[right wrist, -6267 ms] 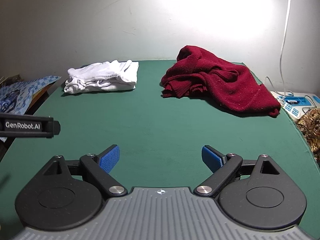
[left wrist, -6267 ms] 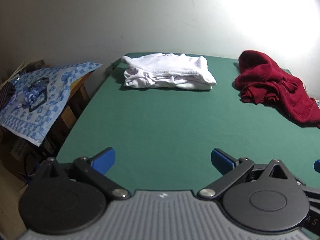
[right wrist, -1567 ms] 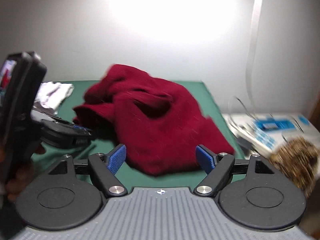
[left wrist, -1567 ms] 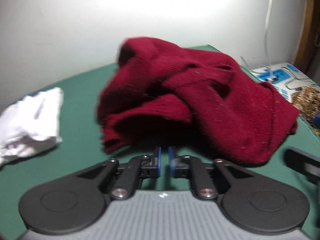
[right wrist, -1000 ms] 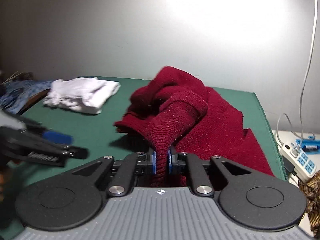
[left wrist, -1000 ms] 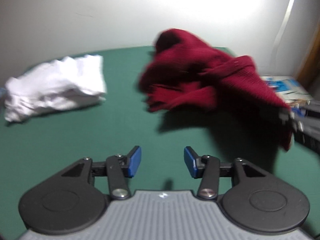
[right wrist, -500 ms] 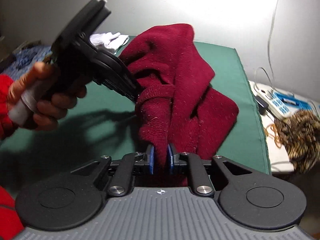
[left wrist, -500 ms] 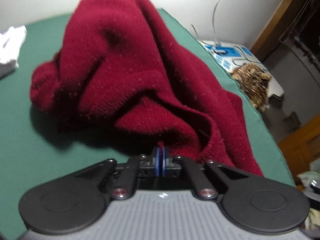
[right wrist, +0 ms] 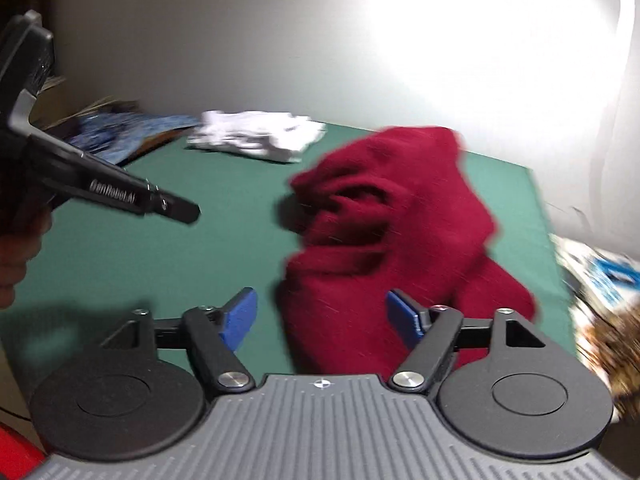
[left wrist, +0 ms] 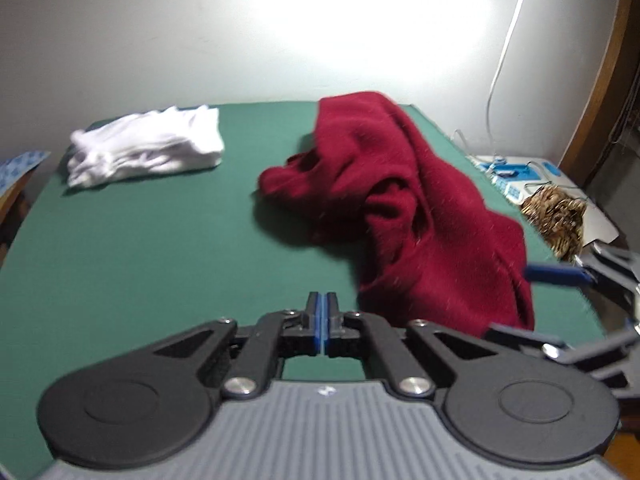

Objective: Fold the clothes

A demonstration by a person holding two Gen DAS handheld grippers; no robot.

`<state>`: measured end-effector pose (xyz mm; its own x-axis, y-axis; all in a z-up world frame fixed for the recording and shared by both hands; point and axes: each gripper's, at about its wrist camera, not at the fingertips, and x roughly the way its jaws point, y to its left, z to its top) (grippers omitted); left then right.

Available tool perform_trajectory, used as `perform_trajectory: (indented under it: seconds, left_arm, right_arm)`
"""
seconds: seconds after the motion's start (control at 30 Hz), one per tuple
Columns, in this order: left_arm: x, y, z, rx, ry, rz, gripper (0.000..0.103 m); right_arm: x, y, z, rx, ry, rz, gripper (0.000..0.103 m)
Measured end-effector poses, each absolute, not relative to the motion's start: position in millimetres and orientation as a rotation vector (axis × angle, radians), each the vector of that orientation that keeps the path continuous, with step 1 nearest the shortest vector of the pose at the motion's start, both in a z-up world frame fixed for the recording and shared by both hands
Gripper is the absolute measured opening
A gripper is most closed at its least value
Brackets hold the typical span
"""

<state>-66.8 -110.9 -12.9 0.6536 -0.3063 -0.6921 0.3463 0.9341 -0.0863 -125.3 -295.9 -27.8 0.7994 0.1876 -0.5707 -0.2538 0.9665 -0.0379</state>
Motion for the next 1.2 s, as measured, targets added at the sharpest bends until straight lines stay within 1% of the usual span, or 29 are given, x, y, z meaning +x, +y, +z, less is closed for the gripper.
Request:
perform_trajectory:
  seconds: [0.03, 0.07, 0.1, 0.13, 0.17, 0.2, 0.23, 0.27, 0.3, 0.33, 0.37, 0.43, 0.47, 0.53, 0.6, 0.63, 0.7, 0.77, 0.8, 0.83, 0.93, 0.97, 1.0, 1.03, 1.13, 1.2]
  left_arm:
    - [-74.7, -103.7, -14.4, 0.067, 0.775, -0.349, 0.004]
    - [-78.1, -97.1, -16.7, 0.076, 0.774, -0.324, 0.005]
    - [-81.1, -90.9, -17.4, 0.076, 0.771, -0.309, 0.012]
    - [-84.5, -84.7, -17.4, 0.073, 0.768, -0.298, 0.024]
    - [-87.9, -78.6, -17.4, 0.070, 0.765, -0.287, 0.028]
    - [-91.2, -72.4, -17.5, 0.067, 0.762, -0.276, 0.030]
    - [-88.8, -65.0, -18.9, 0.067, 0.754, -0.275, 0.030]
    - [-87.0, -60.2, -17.8, 0.076, 0.747, -0.280, 0.030]
    - [-86.1, -56.4, -15.6, 0.088, 0.740, -0.285, 0.030]
    - [-85.2, -52.6, -13.4, 0.099, 0.734, -0.290, 0.030]
    - [-84.4, -49.9, -9.6, 0.118, 0.725, -0.310, 0.030]
    - [-82.0, -47.3, -1.3, 0.176, 0.701, -0.364, 0.030]
    - [-79.8, -49.2, 1.6, 0.230, 0.678, -0.396, 0.032]
    - [-74.0, -56.5, 4.4, 0.349, 0.622, -0.459, 0.056]
    - [-65.2, -68.9, 1.0, 0.458, 0.560, -0.521, 0.066]
    - [-57.3, -77.2, -5.1, 0.494, 0.548, -0.560, 0.068]
    - [-39.0, -95.8, -21.9, 0.550, 0.553, -0.638, 0.070]
    - [-20.5, -117.4, -46.9, 0.590, 0.617, -0.684, 0.069]
    - [-15.3, -126.3, -56.7, 0.587, 0.650, -0.710, 0.061]
    - [-11.5, -134.6, -65.5, 0.577, 0.682, -0.738, 0.059]
    - [-14.4, -153.5, -76.0, 0.512, 0.714, -0.826, 0.059]
    - [-15.9, -156.2, -75.7, 0.497, 0.718, -0.835, 0.054]
    - [-17.5, -157.8, -74.4, 0.486, 0.720, -0.836, 0.032]
    - [-19.1, -159.3, -73.1, 0.474, 0.723, -0.838, 0.022]
    - [-23.3, -157.5, -64.8, 0.417, 0.723, -0.833, 0.020]
    - [-28.2, -128.2, -44.2, 0.346, 0.694, -0.781, 0.019]
  right_arm:
    - [-115.6, -284.9, -32.4, -0.166, 0.601, 0.229, 0.077]
    - [-102.9, -275.4, -39.4, -0.223, 0.614, 0.197, 0.077]
    - [-88.3, -269.6, -48.5, -0.261, 0.645, 0.157, 0.077]
    - [-74.0, -265.8, -57.9, -0.285, 0.688, 0.118, 0.075]
    - [-60.2, -264.2, -66.2, -0.289, 0.732, 0.087, 0.069]
    - [-49.6, -268.0, -71.5, -0.247, 0.768, 0.077, 0.062]
    - [-41.2, -274.6, -74.8, -0.176, 0.797, 0.078, 0.044]
    - [-35.4, -283.9, -75.8, -0.078, 0.817, 0.079, 0.023]
    - [-36.7, -290.7, -72.1, -0.002, 0.817, 0.077, 0.011]
    - [-42.3, -293.6, -66.2, 0.034, 0.809, 0.072, 0.009]
    - [-47.9, -296.5, -60.4, 0.070, 0.800, 0.067, 0.008]
    - [-72.4, -288.5, -44.3, 0.053, 0.757, 0.092, 0.008]
    - [-87.6, -286.2, -34.2, 0.054, 0.741, 0.108, 0.008]
    - [-118.5, -286.5, -15.8, 0.073, 0.717, 0.117, 0.008]
    - [-147.4, -290.2, -2.1, 0.104, 0.706, 0.093, 0.008]
    - [-161.5, -291.5, 2.7, 0.120, 0.701, 0.074, 0.008]
    - [-185.5, -291.0, 6.5, 0.152, 0.693, 0.007, 0.008]
    - [-206.3, -291.1, 8.2, 0.196, 0.675, -0.063, 0.008]
    - [-216.7, -290.5, 9.9, 0.222, 0.662, -0.096, 0.008]
    - [-226.4, -289.1, 11.9, 0.244, 0.648, -0.124, 0.008]
    - [-241.9, -282.0, 11.1, 0.273, 0.623, -0.201, 0.008]
    - [-243.0, -280.4, 9.2, 0.279, 0.620, -0.221, 0.008]
    - [-244.1, -278.7, 7.3, 0.284, 0.618, -0.241, 0.008]
    - [-244.6, -278.0, 6.0, 0.286, 0.618, -0.255, 0.008]
    - [-243.1, -282.3, 6.4, 0.286, 0.610, -0.280, 0.008]
    - [-240.8, -289.8, 11.0, 0.297, 0.588, -0.276, 0.008]
